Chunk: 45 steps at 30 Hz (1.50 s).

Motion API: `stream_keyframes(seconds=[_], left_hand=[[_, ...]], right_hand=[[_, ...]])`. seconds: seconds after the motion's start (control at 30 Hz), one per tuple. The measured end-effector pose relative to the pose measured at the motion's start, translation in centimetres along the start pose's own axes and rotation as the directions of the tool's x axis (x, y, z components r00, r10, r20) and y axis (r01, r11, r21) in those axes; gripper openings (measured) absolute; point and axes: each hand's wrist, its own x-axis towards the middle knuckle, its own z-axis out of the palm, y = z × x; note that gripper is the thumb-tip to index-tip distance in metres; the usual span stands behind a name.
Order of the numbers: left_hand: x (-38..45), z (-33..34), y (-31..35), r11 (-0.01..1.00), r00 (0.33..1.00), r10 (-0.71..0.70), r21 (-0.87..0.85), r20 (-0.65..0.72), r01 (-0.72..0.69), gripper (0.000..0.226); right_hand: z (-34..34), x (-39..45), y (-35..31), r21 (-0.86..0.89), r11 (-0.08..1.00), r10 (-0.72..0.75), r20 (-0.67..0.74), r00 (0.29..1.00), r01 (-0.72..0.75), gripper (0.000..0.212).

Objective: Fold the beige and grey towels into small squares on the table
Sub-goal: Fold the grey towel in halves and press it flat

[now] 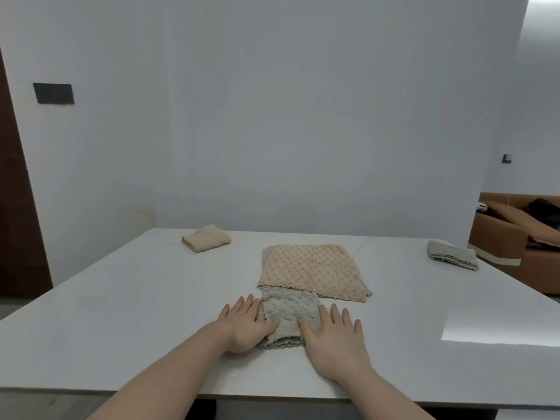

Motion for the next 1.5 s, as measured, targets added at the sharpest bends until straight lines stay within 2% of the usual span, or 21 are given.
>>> stream_keyframes(seconds=[0.1,0.2,0.33,0.5,0.6,0.7,0.8,0.87,1.1,1.3,1.5], left_hand=[[-0.4,0.4,-0.6,0.998,0.998,0.032,-0.043,-0.057,-0.034,0.085],[-0.9,2.0,-0.8,0.995,0.978,0.051,-0.074,-0.201,-0.067,0.081],[-1.2,2.7,-0.8,0.989,0.952,0.061,-0.109,-0.3,-0.098,0.076],[-1.5,2.6,-0.9,0.982,0.933,0.064,-0.144,-0.355,-0.122,0.062],[-1.8,2.5,-0.8,0.974,0.901,0.071,-0.164,-0.429,-0.155,0.046],[-2.0,2.4,-0.9,0.943,0.866,-0.007,-0.291,-0.499,-0.16,0.036],[-2.2,2.1,-1.1,0.873,0.86,-0.123,-0.466,-0.494,-0.143,0.034],[-2.0,2.0,-1.2,0.846,0.861,-0.153,-0.514,-0.485,-0.14,0.042],[-2.0,2.5,-0.7,0.946,0.852,-0.054,-0.3,-0.52,-0.123,0.06],[-1.8,2.5,-1.0,0.936,0.841,-0.028,-0.31,-0.54,-0.168,0.048],[-1.1,2.5,-1.7,0.894,0.86,-0.022,-0.395,-0.511,-0.212,0.037]], right_hand=[[0.0,-0.6,0.2,0.078,0.994,-0.072,-0.096,0.993,0.079,0.078],[0.0,-0.9,0.2,0.11,0.979,-0.154,-0.163,0.975,0.173,0.069],[-0.1,-0.6,0.1,0.04,0.99,-0.136,-0.025,0.99,0.137,0.067],[-0.1,-0.6,0.1,0.044,0.992,-0.121,-0.011,0.993,0.122,0.067],[-0.1,-0.8,0.2,0.087,0.989,-0.119,-0.044,0.992,0.122,0.068],[-0.3,-1.1,0.1,0.193,0.97,-0.12,-0.163,0.979,0.151,0.068],[-0.5,-1.6,0.1,0.256,0.943,-0.141,-0.262,0.955,0.21,0.067],[-0.7,-1.9,0.1,0.268,0.935,-0.15,-0.298,0.943,0.234,0.067],[-0.7,-1.7,0.0,0.271,0.947,-0.095,-0.279,0.956,0.174,0.065],[-1.4,-1.6,0.4,0.408,0.912,0.043,-0.216,0.975,0.051,0.06],[-1.8,-1.4,0.4,0.403,0.914,0.028,-0.166,0.986,0.042,0.045]])
